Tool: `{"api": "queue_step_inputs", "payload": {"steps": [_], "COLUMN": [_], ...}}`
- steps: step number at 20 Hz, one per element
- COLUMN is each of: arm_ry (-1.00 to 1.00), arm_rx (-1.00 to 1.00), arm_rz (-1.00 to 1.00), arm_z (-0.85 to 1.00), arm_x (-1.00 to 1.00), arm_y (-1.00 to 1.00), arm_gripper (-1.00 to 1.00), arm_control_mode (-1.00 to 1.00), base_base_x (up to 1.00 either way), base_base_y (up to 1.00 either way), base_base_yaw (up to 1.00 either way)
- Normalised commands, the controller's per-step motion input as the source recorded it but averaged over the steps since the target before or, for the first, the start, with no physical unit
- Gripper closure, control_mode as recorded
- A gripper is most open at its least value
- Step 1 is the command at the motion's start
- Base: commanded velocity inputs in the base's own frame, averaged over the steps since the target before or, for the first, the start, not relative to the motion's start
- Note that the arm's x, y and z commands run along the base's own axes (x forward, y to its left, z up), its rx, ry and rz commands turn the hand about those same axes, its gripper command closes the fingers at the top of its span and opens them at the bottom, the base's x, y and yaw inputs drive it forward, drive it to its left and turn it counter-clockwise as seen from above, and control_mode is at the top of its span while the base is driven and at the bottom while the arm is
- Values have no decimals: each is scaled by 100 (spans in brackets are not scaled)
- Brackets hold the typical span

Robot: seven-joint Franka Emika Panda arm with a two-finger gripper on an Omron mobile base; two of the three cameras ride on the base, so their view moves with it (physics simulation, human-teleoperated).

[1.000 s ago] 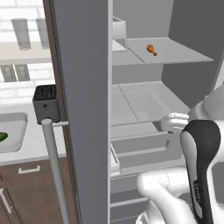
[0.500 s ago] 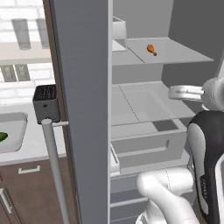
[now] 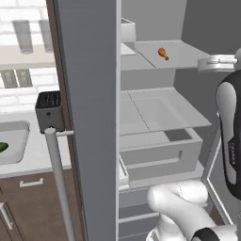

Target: Place one avocado and one chicken drumstick in each tupperware on the nearby counter, to pack two identical lunches.

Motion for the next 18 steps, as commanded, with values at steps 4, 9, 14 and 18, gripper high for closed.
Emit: {"api": "queue_step_inputs", "payload": {"steps": [4, 9, 14, 18], "arm_ry": [1, 2, 1, 1], "arm_rx": [-1, -3, 0, 0], "arm_rz": [0, 0, 0, 0], "arm_z": [-8, -28, -20, -4], "arm_x": [40, 99, 100, 91], "arm_y": [-2, 0, 0, -10], "arm_gripper": [-100, -100, -100, -100], "arm_control_mode": [-100, -100, -100, -100], "base_base_x": [0, 0, 0, 0], "base_base_y": [0, 0, 0, 0], "base_base_yaw": [0, 0, 0, 0]}}
